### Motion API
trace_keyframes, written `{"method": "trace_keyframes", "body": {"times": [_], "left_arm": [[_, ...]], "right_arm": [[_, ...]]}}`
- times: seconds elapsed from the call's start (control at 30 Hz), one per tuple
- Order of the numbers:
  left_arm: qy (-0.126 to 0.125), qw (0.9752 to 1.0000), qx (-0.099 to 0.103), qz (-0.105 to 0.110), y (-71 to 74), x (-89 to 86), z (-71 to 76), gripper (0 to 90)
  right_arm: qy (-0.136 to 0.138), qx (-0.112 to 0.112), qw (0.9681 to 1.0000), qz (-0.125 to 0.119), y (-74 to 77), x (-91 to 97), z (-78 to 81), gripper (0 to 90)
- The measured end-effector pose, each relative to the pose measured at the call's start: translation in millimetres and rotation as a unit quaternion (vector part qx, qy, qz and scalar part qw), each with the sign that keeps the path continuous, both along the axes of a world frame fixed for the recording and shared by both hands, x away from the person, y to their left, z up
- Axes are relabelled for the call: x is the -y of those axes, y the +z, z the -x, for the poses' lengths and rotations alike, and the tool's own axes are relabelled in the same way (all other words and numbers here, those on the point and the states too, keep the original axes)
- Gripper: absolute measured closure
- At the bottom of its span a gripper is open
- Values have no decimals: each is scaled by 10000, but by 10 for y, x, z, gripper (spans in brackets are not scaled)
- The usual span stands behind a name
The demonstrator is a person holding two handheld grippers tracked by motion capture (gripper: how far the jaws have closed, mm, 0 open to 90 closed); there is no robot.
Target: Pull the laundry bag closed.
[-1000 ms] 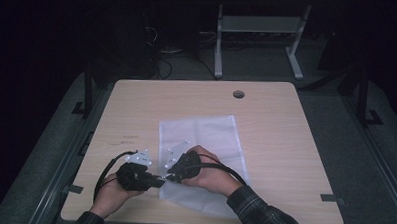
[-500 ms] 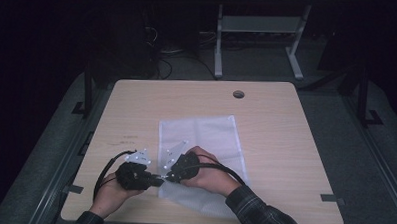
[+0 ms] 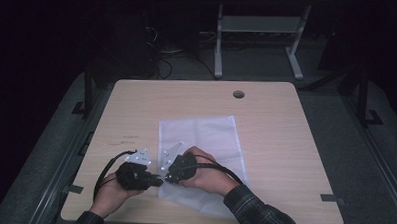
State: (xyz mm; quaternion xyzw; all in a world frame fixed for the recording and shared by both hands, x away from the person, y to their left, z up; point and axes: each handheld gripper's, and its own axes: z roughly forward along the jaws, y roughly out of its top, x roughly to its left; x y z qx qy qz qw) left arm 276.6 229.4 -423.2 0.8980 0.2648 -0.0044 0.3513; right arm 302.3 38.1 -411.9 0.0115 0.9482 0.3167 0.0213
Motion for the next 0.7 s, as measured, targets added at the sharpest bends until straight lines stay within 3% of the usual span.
{"method": "trace_keyframes", "body": {"times": [0.7], "left_arm": [[161,9998,-146,1,-2,-33,-17,832]], "right_arm": [[-121,-100,9997,167,27,15,-2,867]]}}
